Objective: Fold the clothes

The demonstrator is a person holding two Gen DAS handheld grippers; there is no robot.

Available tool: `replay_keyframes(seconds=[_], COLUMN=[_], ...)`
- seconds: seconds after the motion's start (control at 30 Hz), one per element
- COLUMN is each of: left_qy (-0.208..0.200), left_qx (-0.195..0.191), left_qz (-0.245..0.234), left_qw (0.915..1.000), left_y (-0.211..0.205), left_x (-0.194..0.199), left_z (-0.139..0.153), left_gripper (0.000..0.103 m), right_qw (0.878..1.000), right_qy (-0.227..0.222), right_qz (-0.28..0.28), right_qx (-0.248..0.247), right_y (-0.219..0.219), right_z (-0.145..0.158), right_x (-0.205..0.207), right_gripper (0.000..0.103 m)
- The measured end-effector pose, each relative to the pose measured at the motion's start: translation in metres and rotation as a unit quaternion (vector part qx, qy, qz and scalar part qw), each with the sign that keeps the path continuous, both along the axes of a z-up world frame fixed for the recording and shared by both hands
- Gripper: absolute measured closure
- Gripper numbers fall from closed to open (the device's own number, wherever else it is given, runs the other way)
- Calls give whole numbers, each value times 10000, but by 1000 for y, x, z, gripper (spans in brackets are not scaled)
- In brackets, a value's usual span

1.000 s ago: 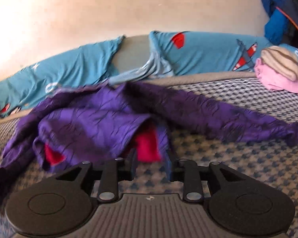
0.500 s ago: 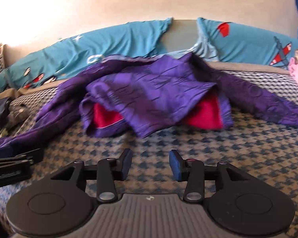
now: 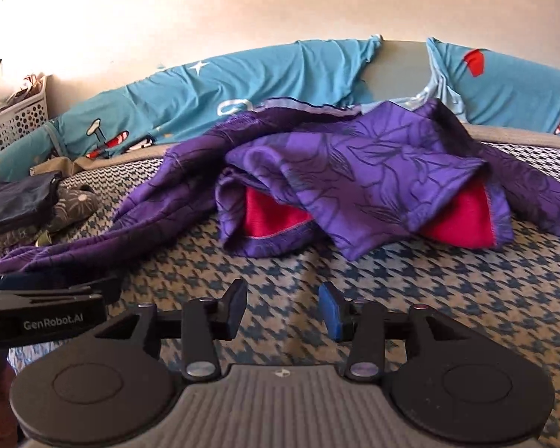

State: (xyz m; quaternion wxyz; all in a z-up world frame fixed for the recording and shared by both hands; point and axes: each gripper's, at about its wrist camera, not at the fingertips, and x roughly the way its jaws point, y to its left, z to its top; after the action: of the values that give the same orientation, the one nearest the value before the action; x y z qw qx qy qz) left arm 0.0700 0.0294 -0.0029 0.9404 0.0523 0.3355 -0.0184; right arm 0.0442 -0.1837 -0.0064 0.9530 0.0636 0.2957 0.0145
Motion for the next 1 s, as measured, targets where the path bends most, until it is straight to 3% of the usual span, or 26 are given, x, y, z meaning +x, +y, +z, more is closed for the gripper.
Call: replay_keyframes(seconds=[0.23, 0.53, 1.0], left_qy=[-106, -144, 0], left_qx=[29, 16, -135], left_qz=[360, 685, 905], left_qw=[9993, 9975, 9958], left_y=[16, 28, 37], left_x=[6, 13, 27], left_z=[0, -3, -9], left_gripper=[5, 5, 3], right_qw=[9993, 9945, 9922], right_qy=[-203, -459, -101], right_qz=[216, 365, 267], right_qx=[-244, -868, -1212], right_y=[23, 45, 56], right_z=[-3, -12, -33], right_x=[21, 54, 101], right_gripper=[59, 45, 43])
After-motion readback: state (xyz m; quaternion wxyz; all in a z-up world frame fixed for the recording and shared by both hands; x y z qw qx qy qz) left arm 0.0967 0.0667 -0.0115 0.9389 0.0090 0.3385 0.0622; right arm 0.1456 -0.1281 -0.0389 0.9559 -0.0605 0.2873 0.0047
